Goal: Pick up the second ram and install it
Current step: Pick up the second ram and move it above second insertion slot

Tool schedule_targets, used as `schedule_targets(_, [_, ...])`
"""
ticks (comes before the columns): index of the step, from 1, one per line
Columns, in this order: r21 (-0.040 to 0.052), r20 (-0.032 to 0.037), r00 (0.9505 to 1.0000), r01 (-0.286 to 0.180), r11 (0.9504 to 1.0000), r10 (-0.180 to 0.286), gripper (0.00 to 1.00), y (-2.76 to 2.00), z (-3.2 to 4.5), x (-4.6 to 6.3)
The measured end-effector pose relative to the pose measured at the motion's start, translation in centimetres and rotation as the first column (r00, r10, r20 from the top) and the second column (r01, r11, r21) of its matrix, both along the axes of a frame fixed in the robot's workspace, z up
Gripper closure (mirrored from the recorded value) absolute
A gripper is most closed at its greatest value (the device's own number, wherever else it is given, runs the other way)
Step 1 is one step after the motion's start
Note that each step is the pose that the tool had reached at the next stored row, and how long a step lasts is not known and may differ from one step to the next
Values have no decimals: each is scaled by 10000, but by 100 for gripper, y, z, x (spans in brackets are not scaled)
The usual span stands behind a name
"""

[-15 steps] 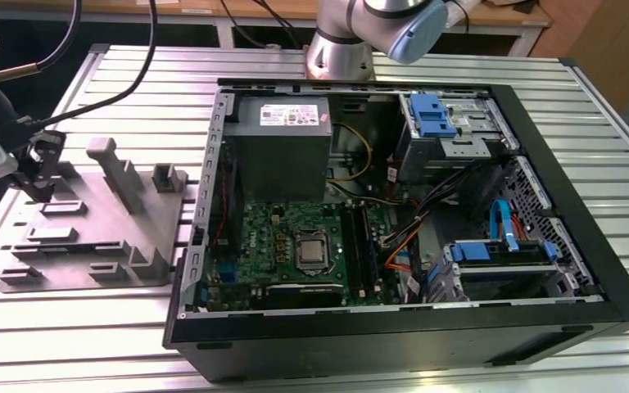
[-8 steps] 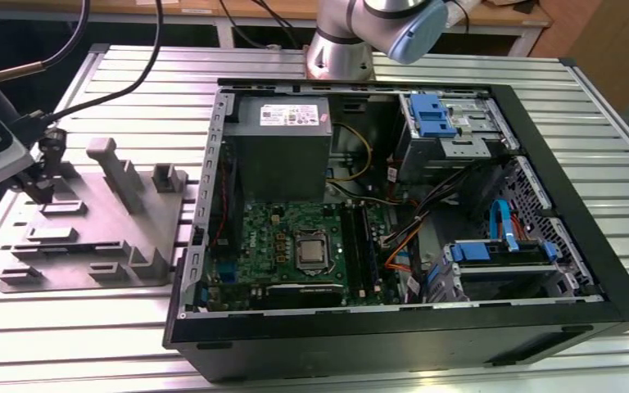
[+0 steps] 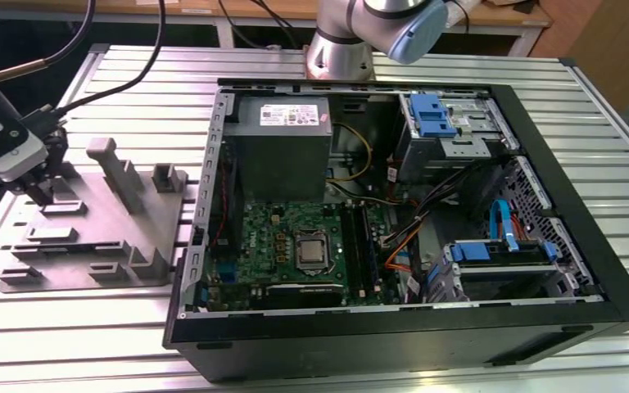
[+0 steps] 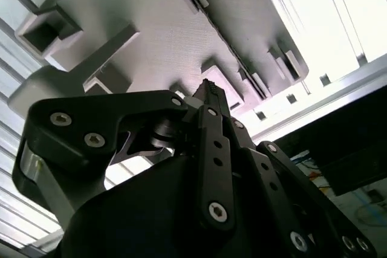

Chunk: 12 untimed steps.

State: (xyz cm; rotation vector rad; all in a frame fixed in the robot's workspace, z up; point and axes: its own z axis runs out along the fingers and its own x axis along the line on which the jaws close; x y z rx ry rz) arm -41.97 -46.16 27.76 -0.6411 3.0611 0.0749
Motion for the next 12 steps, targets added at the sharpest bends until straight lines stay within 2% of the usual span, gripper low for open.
schedule_targets(4, [0,0,9973,-730,9973,730,90,0,-19,0])
schedule_targets(8, [-1,-1,9897,-1433,9897,1433,90,0,-35,0])
schedule_targets(12, [1,1,9847,-1744,9847,1744,90,-1,-46,2])
